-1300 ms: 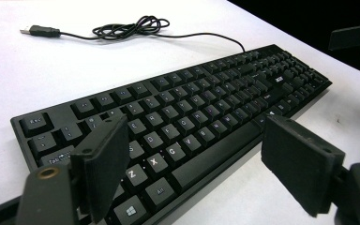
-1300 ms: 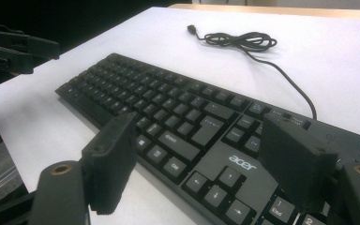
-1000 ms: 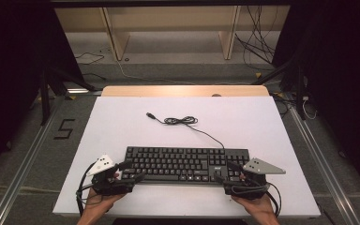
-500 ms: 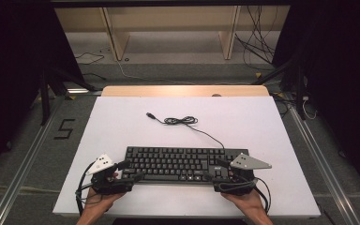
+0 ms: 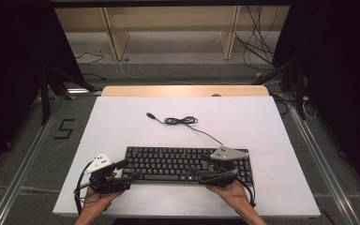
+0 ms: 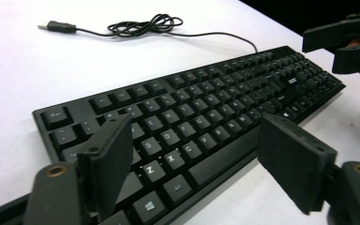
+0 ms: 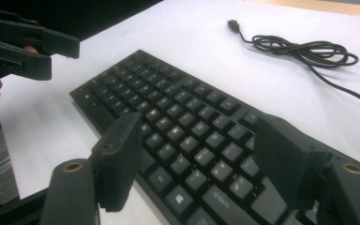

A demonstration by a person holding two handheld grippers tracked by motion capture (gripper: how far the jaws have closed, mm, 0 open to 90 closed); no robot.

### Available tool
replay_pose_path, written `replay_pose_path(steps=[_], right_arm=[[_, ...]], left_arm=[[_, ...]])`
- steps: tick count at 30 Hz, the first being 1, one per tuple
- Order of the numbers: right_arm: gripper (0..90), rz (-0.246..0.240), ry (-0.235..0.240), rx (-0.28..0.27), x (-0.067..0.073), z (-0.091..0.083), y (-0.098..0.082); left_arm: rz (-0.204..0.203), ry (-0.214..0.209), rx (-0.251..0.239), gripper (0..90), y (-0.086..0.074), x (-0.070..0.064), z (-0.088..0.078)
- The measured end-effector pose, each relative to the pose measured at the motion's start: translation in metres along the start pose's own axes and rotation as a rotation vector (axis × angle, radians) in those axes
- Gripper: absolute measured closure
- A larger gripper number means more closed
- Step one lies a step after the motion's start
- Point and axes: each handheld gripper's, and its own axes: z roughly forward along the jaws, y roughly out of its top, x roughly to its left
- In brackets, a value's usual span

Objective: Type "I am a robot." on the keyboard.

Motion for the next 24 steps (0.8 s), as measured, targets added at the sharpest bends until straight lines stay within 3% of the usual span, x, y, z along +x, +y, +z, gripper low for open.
replay_pose_path(steps=[8,11,16,20,24], right_arm=[[49.7,0.005,0.0,0.037,0.0,0.018,0.008],[61.1,0.007,0.005,0.055,0.0,0.026,0.011],[71.2,0.011,0.014,0.071,0.0,0.035,0.014],[80.2,0.013,0.02,0.089,0.003,0.046,0.016],[87.4,0.012,0.016,0.115,0.006,0.056,0.019]], left_arm=[[-0.03,0.058,0.047,44.2,-0.002,0.007,0.004],[-0.045,0.086,0.073,52.7,-0.003,0.011,0.005],[-0.064,0.123,0.111,65.2,-0.004,0.018,0.008],[-0.057,0.136,0.135,79.1,-0.005,0.02,0.009],[-0.026,0.153,0.168,85.6,-0.005,0.02,0.011]])
